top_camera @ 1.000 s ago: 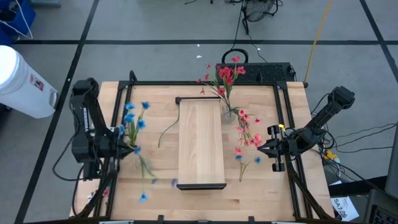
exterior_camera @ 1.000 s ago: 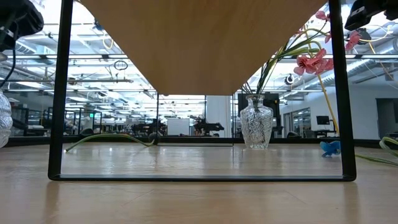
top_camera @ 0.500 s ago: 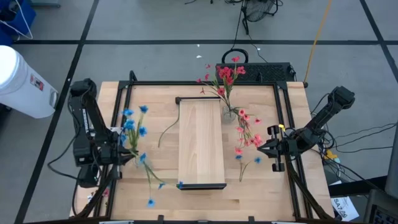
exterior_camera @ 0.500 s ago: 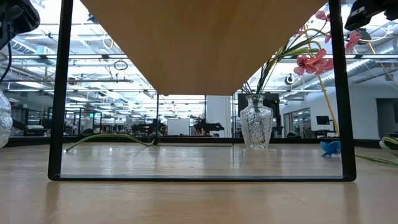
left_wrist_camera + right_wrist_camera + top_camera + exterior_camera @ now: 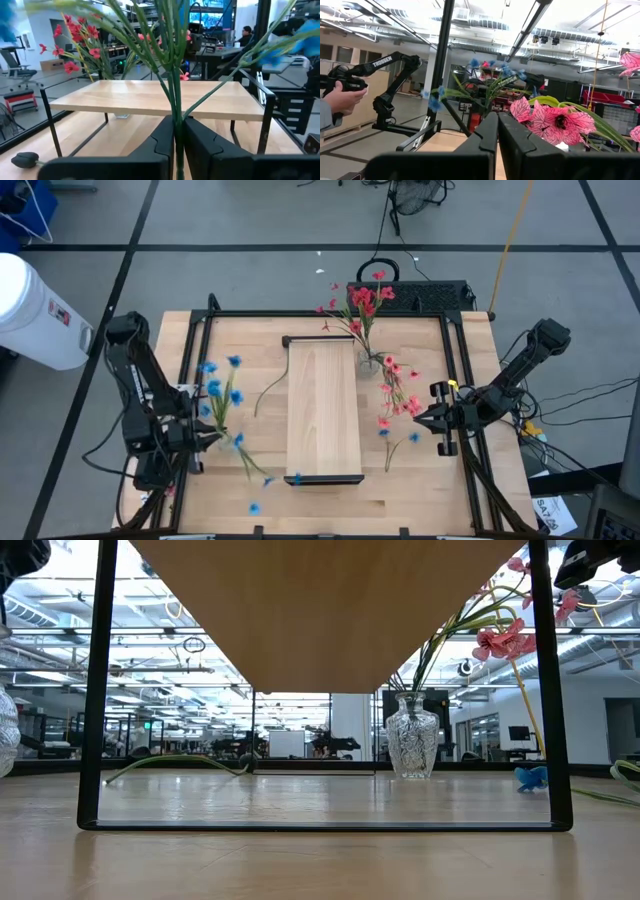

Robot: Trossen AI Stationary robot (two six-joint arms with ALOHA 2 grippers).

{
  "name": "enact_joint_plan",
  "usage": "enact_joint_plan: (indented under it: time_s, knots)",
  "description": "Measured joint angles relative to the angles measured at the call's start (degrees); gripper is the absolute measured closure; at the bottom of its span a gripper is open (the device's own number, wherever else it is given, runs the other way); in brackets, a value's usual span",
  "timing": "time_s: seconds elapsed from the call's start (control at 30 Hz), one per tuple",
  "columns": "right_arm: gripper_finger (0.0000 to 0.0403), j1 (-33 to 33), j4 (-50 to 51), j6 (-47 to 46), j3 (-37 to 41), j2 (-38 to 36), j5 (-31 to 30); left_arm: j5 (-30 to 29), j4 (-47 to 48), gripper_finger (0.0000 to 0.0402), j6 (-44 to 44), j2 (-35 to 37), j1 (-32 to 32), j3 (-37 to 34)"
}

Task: Pick and place flowers into a vace then onto a shelf
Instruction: Put the left blue flowers into the left transparent vase

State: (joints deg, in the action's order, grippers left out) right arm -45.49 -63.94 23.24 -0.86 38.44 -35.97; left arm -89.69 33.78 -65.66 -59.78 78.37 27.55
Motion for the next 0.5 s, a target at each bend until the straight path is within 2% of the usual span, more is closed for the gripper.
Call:
enact_joint_plan:
  time_s: [0.2,0.5]
  knots:
    - [0.0394,0.02,0.00,-0.02,0.00,-0.01,0.00,-0.11,-1.15,0.0381,-0.59,-2.82,-1.33,0.00]
    - [0.0394,0.02,0.00,-0.02,0.00,-0.02,0.00,-0.37,-2.56,0.0338,-1.65,-4.01,-2.75,0.00]
